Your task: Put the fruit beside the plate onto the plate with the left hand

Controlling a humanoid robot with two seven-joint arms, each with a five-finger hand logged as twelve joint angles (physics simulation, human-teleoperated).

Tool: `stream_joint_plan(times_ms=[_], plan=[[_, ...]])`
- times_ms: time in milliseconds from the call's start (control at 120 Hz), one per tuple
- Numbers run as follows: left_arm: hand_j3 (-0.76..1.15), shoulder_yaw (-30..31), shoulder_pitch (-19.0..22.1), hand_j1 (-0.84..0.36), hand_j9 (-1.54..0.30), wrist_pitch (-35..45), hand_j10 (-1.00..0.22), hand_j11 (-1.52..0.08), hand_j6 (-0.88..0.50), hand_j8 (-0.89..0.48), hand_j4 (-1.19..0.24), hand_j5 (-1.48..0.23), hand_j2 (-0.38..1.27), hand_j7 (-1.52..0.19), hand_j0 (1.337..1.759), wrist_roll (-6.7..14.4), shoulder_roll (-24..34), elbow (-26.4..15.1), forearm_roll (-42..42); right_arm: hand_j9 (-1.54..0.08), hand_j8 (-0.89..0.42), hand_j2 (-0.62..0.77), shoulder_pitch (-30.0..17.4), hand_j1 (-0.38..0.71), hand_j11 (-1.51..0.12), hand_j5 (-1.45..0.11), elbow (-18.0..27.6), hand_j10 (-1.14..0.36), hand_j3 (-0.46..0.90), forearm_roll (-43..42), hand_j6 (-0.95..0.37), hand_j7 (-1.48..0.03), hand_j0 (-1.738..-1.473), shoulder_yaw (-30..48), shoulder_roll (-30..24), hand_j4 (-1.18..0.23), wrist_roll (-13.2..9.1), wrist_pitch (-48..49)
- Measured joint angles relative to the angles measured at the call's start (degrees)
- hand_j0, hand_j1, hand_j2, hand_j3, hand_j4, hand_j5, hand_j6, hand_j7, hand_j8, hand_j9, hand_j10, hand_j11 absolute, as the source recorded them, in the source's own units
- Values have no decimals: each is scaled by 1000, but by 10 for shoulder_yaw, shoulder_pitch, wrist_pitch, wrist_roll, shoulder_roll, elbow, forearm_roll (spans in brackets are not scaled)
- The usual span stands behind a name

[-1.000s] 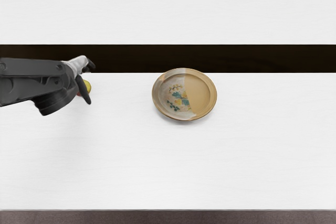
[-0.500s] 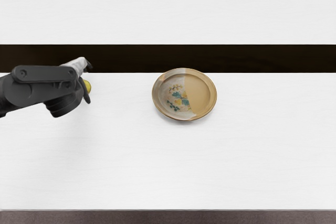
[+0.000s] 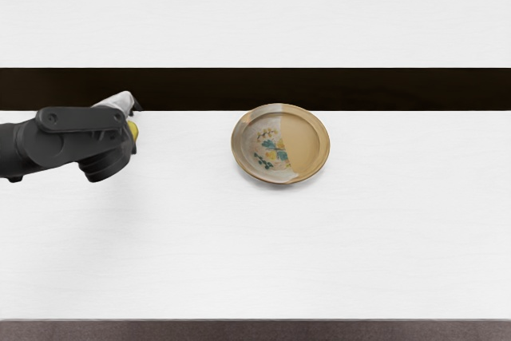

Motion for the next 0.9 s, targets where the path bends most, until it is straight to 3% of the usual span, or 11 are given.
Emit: stream_joint_plan(times_ms=[50,133,267,342,467,575,692,900], plan=[[760,0,2,-88,-494,0,-333,-408,-290,-278,-339,-401,-277,-455,1659,-1,-1,1,3,-43,-34,-6,0,-310,-43,-43,0,-33,0,0,-34,-43,-1658,0,0,-34,0,0],[768,-1,2,-106,-481,0,-353,-436,-307,-282,-358,-430,-239,-437,1660,-1,-1,1,2,-43,-34,-6,0,-310,-43,-43,0,-33,0,0,-34,-43,-1658,0,0,-34,0,0],[641,-1,-1,-145,-502,0,-404,-508,-368,-341,-405,-508,-74,-488,1664,0,0,0,0,-43,-34,-6,0,-310,-43,-43,0,-33,0,0,-34,-43,-1658,0,0,-34,0,0],[689,-1,-2,-187,-511,-3,-448,-566,-380,-352,-449,-565,-28,-493,1661,0,1,-1,-1,-43,-34,-6,0,-310,-43,-43,0,-33,0,0,-34,-43,-1658,0,0,-34,0,0],[818,-1,-2,-298,-668,-7,-538,-688,-241,-227,-556,-662,85,-670,1665,1,1,-3,-1,-43,-34,-6,0,-310,-43,-43,0,-33,0,0,-34,-43,-1658,0,0,-34,0,0],[634,-1,-5,-348,-557,-11,-594,-777,-332,-298,-611,-759,212,-578,1657,0,5,-5,-5,-43,-34,-6,0,-310,-43,-43,0,-33,0,0,-34,-43,-1658,0,0,-34,0,0],[370,-1,-13,-375,-705,-12,-546,-832,-477,-447,-641,-824,187,-711,1657,-1,11,-12,-7,-43,-34,-6,0,-310,-43,-43,0,-33,0,0,-34,-43,-1658,0,0,-34,0,0],[133,-3,-21,-430,-905,-13,-510,-953,-359,-328,-695,-947,203,-914,1650,-1,29,-39,-11,-43,-34,-6,0,-310,-43,-43,0,-33,0,0,-34,-43,-1658,0,0,-34,0,0]])
